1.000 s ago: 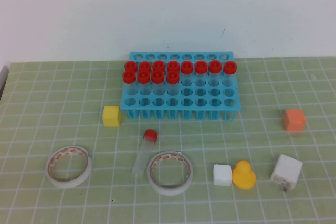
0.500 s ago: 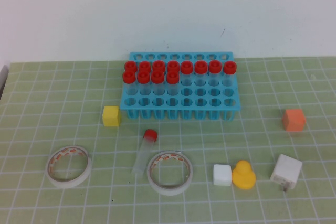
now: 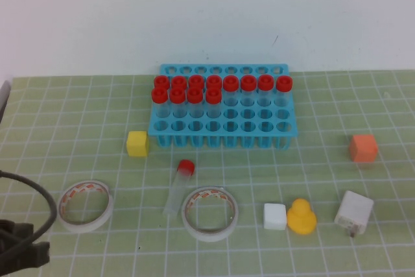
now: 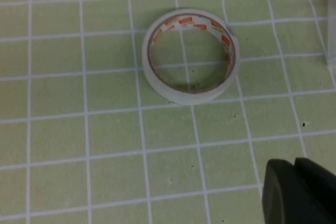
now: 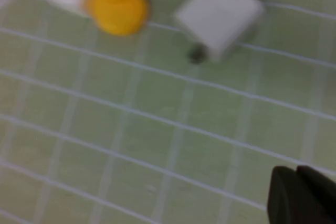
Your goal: Place the test tubes
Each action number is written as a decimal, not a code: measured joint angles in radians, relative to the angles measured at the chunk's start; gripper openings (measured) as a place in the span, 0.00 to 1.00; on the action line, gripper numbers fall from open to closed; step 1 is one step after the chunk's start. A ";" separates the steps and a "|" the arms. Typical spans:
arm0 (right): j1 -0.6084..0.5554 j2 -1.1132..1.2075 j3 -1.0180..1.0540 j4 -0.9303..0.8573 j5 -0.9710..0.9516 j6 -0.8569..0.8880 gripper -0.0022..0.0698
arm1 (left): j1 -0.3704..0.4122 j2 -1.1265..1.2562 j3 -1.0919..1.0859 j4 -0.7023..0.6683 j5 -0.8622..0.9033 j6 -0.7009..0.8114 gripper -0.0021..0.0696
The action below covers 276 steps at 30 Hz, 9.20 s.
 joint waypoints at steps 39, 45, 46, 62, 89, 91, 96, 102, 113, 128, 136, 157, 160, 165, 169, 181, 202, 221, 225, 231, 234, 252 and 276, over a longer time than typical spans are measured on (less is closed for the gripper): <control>0.768 1.306 -1.441 -0.136 0.271 0.596 0.61 | 0.000 -0.004 0.005 -0.161 0.182 0.089 0.03; 0.768 1.353 -1.472 -0.136 0.267 0.638 0.65 | 0.000 -0.004 0.007 -0.172 0.182 0.096 0.03; 0.768 1.360 -1.474 -0.136 0.263 0.641 0.65 | 0.000 -0.004 0.007 -0.179 0.179 0.101 0.03; 0.770 1.372 -1.478 -0.115 0.211 0.645 0.65 | 0.000 -0.004 0.007 -0.243 0.168 0.160 0.03; 0.770 1.395 -1.575 -0.166 0.323 0.676 0.65 | 0.000 -0.004 0.007 -0.282 0.164 0.194 0.03; 0.770 1.404 -1.576 -0.173 0.329 0.680 0.65 | 0.000 -0.004 0.007 -0.283 0.164 0.202 0.03; 0.770 1.410 -1.576 -0.188 0.329 0.684 0.65 | 0.000 -0.004 0.009 -0.286 0.164 0.208 0.03; 0.770 1.410 -1.576 -0.190 0.314 0.684 0.65 | 0.000 -0.004 0.010 -0.297 0.164 0.211 0.03; 0.770 1.416 -1.576 -0.173 0.258 0.737 0.65 | 0.000 -0.004 0.010 -0.332 0.164 0.241 0.03; 0.770 1.449 -1.577 -0.175 0.249 0.783 0.63 | 0.000 -0.004 0.010 -0.334 0.166 0.245 0.03; 0.772 1.453 -1.577 -0.172 0.252 0.785 0.35 | 0.000 -0.004 0.010 -0.386 0.166 0.296 0.03; 0.816 1.363 -1.640 -0.297 0.341 0.693 0.35 | 0.000 -0.088 0.010 -0.412 0.158 0.359 0.03; 0.857 1.312 -1.644 -0.442 0.385 0.693 0.35 | 0.000 -0.134 0.011 -0.412 0.146 0.375 0.03; 0.926 1.246 -1.644 -0.672 0.449 0.740 0.35 | 0.000 -0.216 0.036 -0.402 0.107 0.385 0.03; 0.988 1.193 -1.644 -0.807 0.464 0.809 0.35 | 0.000 -0.294 0.069 -0.400 0.077 0.390 0.03; 1.160 0.953 -1.514 -1.138 0.359 1.040 0.35 | 0.000 -0.538 0.141 -0.390 0.040 0.473 0.03; 1.213 0.397 -0.406 -2.100 -0.368 2.316 0.35 | 0.000 -0.591 0.180 -0.490 -0.028 0.580 0.03; 1.293 0.388 -0.312 -2.205 -0.182 2.564 0.35 | 0.000 -0.367 0.187 -1.266 -0.168 1.285 0.03; 1.293 0.388 -0.312 -2.205 -0.161 2.564 0.35 | 0.000 -0.335 0.187 -1.412 -0.104 1.613 0.03; 1.293 0.388 -0.312 -2.205 -0.155 2.564 0.35 | -0.018 -0.309 0.187 -1.430 0.051 1.753 0.04; 1.293 0.388 -0.312 -2.205 -0.151 2.566 0.35 | -0.034 -0.309 0.187 -1.430 0.072 1.758 0.11; 1.293 0.388 -0.335 -2.205 -0.339 2.530 0.35 | -0.034 -0.307 0.187 -1.431 0.074 1.173 0.56; 1.293 0.443 -0.432 -2.219 -0.510 2.384 0.35 | -0.036 -0.235 0.117 -1.429 0.092 0.817 0.58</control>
